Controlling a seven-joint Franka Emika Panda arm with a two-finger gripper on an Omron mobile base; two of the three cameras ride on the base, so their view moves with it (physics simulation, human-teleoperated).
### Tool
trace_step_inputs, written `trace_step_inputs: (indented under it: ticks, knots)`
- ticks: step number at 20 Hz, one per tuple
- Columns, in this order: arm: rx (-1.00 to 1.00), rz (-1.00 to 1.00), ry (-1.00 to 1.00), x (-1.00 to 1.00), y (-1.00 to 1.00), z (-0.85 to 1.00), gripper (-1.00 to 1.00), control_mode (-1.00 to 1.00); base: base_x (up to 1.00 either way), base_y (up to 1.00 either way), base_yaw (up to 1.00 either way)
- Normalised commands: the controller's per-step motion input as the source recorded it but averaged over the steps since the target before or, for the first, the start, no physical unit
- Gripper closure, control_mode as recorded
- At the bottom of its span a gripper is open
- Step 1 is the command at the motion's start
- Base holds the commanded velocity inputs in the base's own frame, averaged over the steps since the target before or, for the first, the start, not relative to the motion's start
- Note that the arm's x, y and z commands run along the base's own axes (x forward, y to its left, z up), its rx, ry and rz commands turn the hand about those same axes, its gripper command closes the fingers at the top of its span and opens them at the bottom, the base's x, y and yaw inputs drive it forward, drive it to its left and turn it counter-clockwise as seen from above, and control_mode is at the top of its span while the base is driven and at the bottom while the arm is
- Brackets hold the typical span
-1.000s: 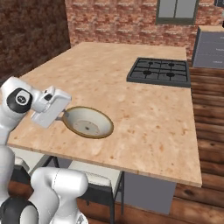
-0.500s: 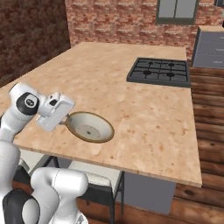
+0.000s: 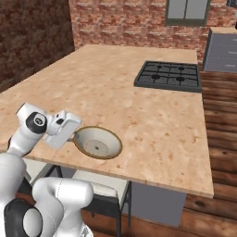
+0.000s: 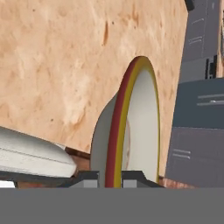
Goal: Pick up the bowls from the cabinet and place each bowl in front of a stool on the dining counter.
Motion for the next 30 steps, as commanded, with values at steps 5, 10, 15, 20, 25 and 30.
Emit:
trace_step_inputs:
  ticks: [5,10,15,20,25,30]
  knots:
    - [0.00,0.00,0.00,0.26,0.00,-0.14,1.00,-1.00,0.00,0.00,0.00]
    - [-0.01,0.00,0.00,0.31,0.00,-0.04,1.00,-1.00,0.00,0.00,0.00]
    - [-0.10,0.00,0.04,0.25,0.00,-0.20,1.00,-1.00,0.00,0.00,0.00]
    - [-0.11,0.00,0.05,0.12,0.00,-0.28,1.00,-1.00,0.00,0.00,0.00]
    - [-0.04,0.00,0.01,0.03,0.01,-0.19,1.00,-1.00,0.00,0.00,0.00]
    - [0.00,-0.01,0.00,0.00,0.12,-0.15,1.00,-1.00,0.00,0.00,0.00]
